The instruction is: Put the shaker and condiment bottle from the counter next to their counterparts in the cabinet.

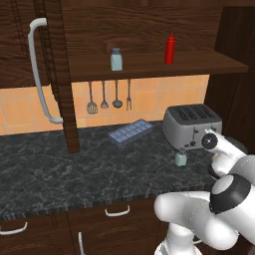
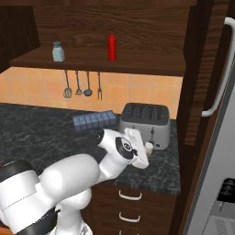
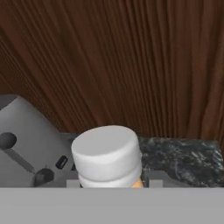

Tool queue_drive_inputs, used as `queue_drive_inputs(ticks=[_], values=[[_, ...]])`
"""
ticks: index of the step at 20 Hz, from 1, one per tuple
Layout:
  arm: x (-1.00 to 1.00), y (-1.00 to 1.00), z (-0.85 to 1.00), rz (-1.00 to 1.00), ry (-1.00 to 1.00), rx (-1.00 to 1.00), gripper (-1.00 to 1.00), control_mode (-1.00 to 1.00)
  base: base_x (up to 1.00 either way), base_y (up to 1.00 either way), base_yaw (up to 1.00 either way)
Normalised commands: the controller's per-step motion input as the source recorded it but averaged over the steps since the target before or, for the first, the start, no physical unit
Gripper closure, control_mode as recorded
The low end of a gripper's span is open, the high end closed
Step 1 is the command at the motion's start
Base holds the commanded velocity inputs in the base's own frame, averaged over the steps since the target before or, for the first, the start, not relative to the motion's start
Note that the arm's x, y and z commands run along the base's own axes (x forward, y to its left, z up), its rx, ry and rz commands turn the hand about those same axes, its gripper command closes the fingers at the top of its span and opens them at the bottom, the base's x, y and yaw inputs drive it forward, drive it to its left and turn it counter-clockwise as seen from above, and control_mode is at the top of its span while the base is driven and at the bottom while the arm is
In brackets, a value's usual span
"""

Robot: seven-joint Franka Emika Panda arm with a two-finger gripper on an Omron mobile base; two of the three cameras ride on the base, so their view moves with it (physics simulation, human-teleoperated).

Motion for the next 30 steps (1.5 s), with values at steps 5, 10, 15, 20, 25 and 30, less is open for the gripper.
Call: queue_drive_inputs(ticks=[5,10,15,20,25,30], values=[[-0.24,-0.36,0.38,0.00,-0.29,0.00,1.00,-1.00,0.00,0.00,0.00],[-0.21,-0.22,0.47,0.03,-0.26,0.00,1.00,-1.00,0.00,0.00,0.00],[0.00,0.04,0.60,0.16,-0.10,-0.05,1.00,-1.00,0.00,0.00,0.00],[0.00,0.10,0.78,0.17,-0.08,-0.11,1.00,-1.00,0.00,0.00,0.00],[0.00,0.03,0.76,0.16,-0.06,-0.15,1.00,-1.00,0.00,0.00,0.00],[-0.04,0.13,0.50,0.13,-0.07,-0.22,1.00,-1.00,0.00,0.00,0.00]])
